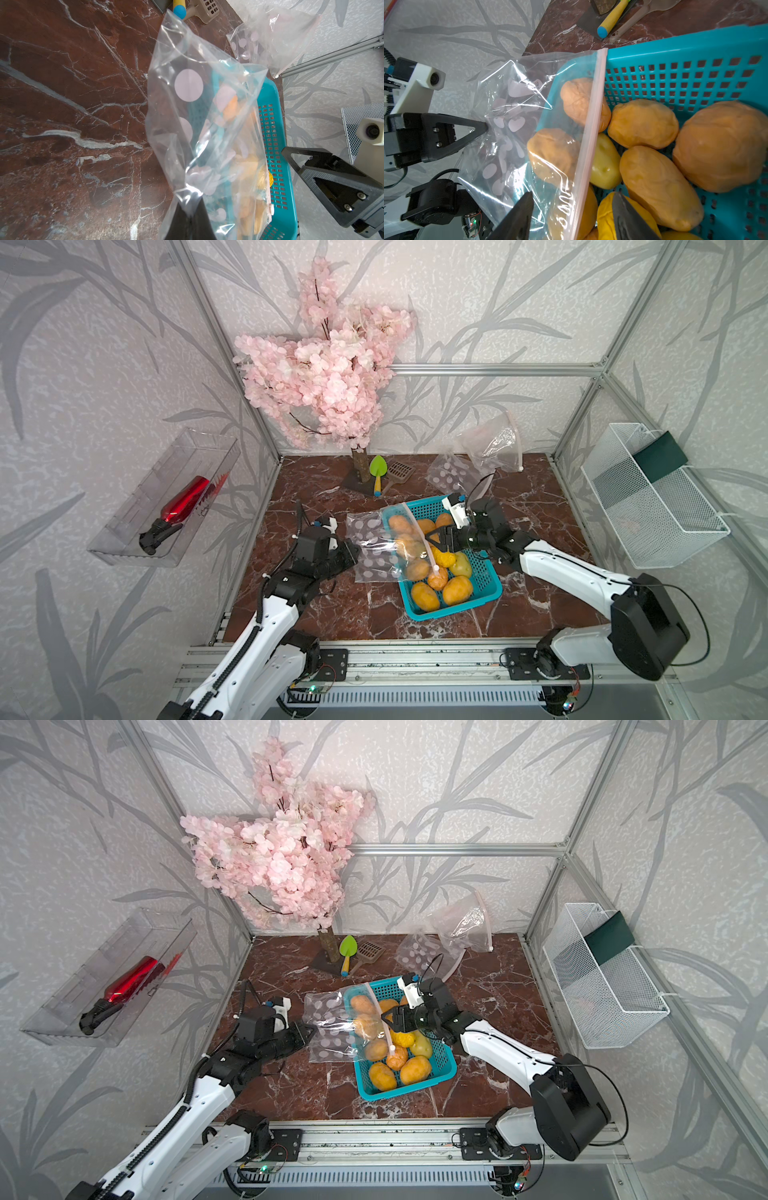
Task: Put the potatoes into a zipper bag and zip it
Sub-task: Pick up the zipper food storage bag at the center of the board.
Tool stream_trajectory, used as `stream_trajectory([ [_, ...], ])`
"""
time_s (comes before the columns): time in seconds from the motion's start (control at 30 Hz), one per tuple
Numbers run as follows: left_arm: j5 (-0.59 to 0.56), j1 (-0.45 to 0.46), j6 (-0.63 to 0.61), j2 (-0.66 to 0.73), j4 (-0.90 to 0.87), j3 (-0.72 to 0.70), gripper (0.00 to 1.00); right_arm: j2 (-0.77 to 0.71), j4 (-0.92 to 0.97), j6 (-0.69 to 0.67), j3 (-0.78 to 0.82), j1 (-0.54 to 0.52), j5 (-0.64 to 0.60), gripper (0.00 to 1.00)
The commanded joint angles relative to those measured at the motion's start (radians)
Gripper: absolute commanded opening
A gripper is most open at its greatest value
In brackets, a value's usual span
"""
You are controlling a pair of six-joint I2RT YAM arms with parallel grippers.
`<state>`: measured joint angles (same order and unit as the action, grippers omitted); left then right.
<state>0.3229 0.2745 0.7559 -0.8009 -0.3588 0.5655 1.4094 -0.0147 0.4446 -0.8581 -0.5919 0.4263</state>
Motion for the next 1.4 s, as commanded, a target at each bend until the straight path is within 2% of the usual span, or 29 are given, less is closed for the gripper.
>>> stream_trajectory([
  [0.0, -0.013, -0.004, -0.018, 0.004, 0.000, -0.016, 0.00, 0.076, -0.027, 0.004, -0.075, 0.000, -0.008, 0.60],
  [0.2, -0.007, -0.004, -0.018, -0.004, 0.006, -0.018, 0.00, 0.200, -0.063, 0.032, -0.141, -0.001, 0.059, 0.60],
  [0.37, 0.000, -0.004, -0.016, -0.007, 0.014, -0.019, 0.00, 0.249, -0.081, 0.045, -0.158, 0.000, 0.074, 0.62],
  [0.5, 0.001, -0.004, -0.017, -0.009, 0.014, -0.019, 0.00, 0.264, -0.112, 0.062, -0.159, -0.001, 0.100, 0.60],
  [0.6, 0.001, -0.004, -0.015, -0.007, 0.015, -0.021, 0.00, 0.253, -0.116, 0.065, -0.154, -0.002, 0.092, 0.54],
  [0.73, 0.002, -0.005, -0.014, -0.003, 0.017, -0.022, 0.00, 0.237, -0.112, 0.066, -0.143, -0.009, 0.078, 0.35],
  [0.93, 0.002, -0.005, -0.009, -0.005, 0.013, -0.020, 0.00, 0.199, -0.076, 0.050, -0.136, -0.035, 0.027, 0.12],
  [1.03, -0.005, -0.005, -0.012, -0.003, 0.000, -0.014, 0.00, 0.160, -0.043, 0.029, -0.130, -0.056, -0.030, 0.04],
  [1.07, -0.011, -0.005, -0.010, -0.003, -0.010, -0.010, 0.03, 0.145, -0.038, 0.022, -0.126, -0.062, -0.045, 0.03],
  [1.13, -0.065, -0.006, 0.001, -0.003, -0.066, 0.005, 0.39, 0.112, -0.027, 0.008, -0.115, -0.077, -0.085, 0.02],
  [1.17, -0.106, -0.007, 0.007, 0.000, -0.103, 0.016, 0.49, 0.093, -0.021, -0.002, -0.111, -0.084, -0.109, 0.01],
  [1.27, -0.165, -0.009, 0.017, 0.039, -0.188, 0.044, 0.63, 0.047, -0.007, -0.044, -0.097, -0.110, -0.170, 0.00],
  [1.37, -0.188, -0.010, 0.034, 0.114, -0.265, 0.090, 0.66, -0.002, -0.013, -0.100, -0.077, -0.141, -0.219, 0.00],
])
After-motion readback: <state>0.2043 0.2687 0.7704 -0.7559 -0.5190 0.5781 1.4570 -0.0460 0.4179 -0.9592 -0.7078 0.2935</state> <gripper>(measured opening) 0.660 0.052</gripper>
